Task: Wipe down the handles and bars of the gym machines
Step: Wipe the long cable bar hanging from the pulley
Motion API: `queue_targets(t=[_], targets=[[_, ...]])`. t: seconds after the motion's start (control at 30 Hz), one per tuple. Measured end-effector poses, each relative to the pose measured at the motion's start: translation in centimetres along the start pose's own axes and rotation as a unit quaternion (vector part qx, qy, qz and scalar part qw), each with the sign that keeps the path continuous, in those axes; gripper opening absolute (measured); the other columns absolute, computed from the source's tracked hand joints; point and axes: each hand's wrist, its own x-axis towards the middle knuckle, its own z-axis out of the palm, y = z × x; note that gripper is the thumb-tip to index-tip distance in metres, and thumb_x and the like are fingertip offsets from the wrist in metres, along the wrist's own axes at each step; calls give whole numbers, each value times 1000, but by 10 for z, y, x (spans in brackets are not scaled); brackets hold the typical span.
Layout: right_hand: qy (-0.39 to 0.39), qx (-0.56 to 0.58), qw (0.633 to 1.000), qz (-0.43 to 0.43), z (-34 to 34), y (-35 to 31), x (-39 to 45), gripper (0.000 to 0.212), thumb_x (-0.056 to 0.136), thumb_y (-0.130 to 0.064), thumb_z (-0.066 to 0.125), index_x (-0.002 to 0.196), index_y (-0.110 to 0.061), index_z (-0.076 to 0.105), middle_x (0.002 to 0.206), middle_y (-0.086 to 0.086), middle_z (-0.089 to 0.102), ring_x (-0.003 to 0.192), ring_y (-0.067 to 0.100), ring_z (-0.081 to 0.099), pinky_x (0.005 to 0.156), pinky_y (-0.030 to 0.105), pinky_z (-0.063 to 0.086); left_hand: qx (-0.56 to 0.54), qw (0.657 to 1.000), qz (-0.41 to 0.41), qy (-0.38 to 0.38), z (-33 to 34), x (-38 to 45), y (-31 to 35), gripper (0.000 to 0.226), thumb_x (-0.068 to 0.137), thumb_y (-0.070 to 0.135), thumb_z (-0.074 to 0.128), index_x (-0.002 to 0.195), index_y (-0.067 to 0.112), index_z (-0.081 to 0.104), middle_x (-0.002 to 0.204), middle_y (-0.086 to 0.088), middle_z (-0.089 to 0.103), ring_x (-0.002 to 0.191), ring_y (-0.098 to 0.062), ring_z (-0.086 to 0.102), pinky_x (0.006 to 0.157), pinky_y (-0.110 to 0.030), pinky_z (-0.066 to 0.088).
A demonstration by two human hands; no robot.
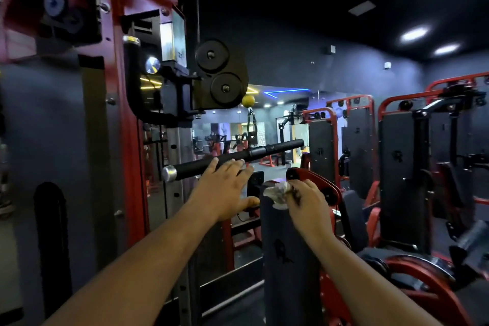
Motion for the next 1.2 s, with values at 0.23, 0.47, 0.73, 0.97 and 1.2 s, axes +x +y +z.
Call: queue_targets(t=[0.23, 0.47, 0.73, 0.97, 1.2], targets=[[48, 22, 999, -13, 43, 52, 88, 25, 97, -15, 65, 121, -23, 66, 113, -6, 56, 94, 11, 58, 82, 30, 54, 77, 993, -81, 38, 27, 96, -9, 86, 100, 72, 30, 163, 17, 12, 166, -12, 25, 152, -32, 27, 124, -55, 21], [105, 78, 989, -63, 87, 102, 167, 26, 98, -11, 61, 124, -15, 64, 129, 5, 50, 108, 13, 51, 87, 19, 46, 121, 973, -183, 73, 54, 155, -7, 74, 96, 78, 31, 136, 17, 47, 121, -7, 62, 105, -25, 62, 77, -40, 50], [2, 133, 969, -210, 147, 113, 205, 35, 107, -29, 44, 138, -21, 59, 153, -2, 46, 144, 8, 36, 123, 40, 22, 169, 958, -227, 56, 70, 189, -6, 72, 89, 88, 25, 107, 24, 53, 71, 6, 47, 62, -16, 52, 51, -30, 43], [-33, 124, 955, -267, 149, 131, 227, 38, 107, -17, 48, 144, -19, 55, 142, 3, 59, 137, 15, 47, 123, 50, 25, 163, 959, -224, 57, 77, 191, -8, 67, 87, 88, 20, 99, 26, 42, 69, 6, 49, 60, -14, 53, 49, -30, 42], [-99, 215, 943, -236, 133, 122, 222, 45, 108, -26, 44, 153, -25, 42, 120, -15, 64, 89, -14, 58, 83, 11, 47, 181, 957, -218, 53, 73, 187, -10, 67, 88, 88, 26, 99, 26, 50, 71, 5, 52, 61, -15, 53, 52, -31, 45]])
